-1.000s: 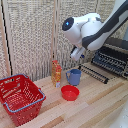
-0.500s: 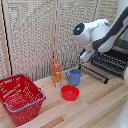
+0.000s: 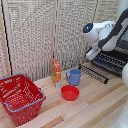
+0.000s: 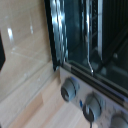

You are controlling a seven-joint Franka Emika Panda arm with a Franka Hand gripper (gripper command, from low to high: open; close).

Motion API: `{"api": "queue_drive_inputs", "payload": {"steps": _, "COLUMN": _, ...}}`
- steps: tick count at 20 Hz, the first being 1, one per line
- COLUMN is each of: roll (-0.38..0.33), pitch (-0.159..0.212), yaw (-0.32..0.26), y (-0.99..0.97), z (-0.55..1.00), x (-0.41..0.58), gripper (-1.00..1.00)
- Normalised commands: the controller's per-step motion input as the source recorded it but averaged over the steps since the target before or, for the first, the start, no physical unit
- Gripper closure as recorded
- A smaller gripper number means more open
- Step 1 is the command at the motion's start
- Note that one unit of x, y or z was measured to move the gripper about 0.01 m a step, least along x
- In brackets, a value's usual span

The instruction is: Kindly position your hand close to the oven tray's handle. Softly yet firmly grasp the handle using your hand. Slowly and with caution, draw the tray out until it is fully stretched out.

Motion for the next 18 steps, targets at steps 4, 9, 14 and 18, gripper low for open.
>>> {"api": "queue_drive_inputs", "payload": {"steps": 4, "roll": 0.0, "pitch": 0.0, "yaw": -0.118, "y": -0.35, "z": -0.2, "x": 0.21, "gripper": -1.0}}
{"api": "queue_drive_inputs", "payload": {"steps": 9, "roll": 0.0, "pitch": 0.0, "yaw": -0.211, "y": -0.47, "z": -0.1, "x": -0.02, "gripper": -1.0}}
{"api": "queue_drive_inputs", "payload": {"steps": 14, "roll": 0.0, "pitch": 0.0, "yaw": -0.273, "y": -0.38, "z": -0.1, "x": -0.006, "gripper": -1.0}}
{"api": "queue_drive_inputs", "payload": {"steps": 18, "roll": 0.0, "pitch": -0.023, "yaw": -0.115, "y": -0.4, "z": -0.03, "x": 0.0, "gripper": -1.0}}
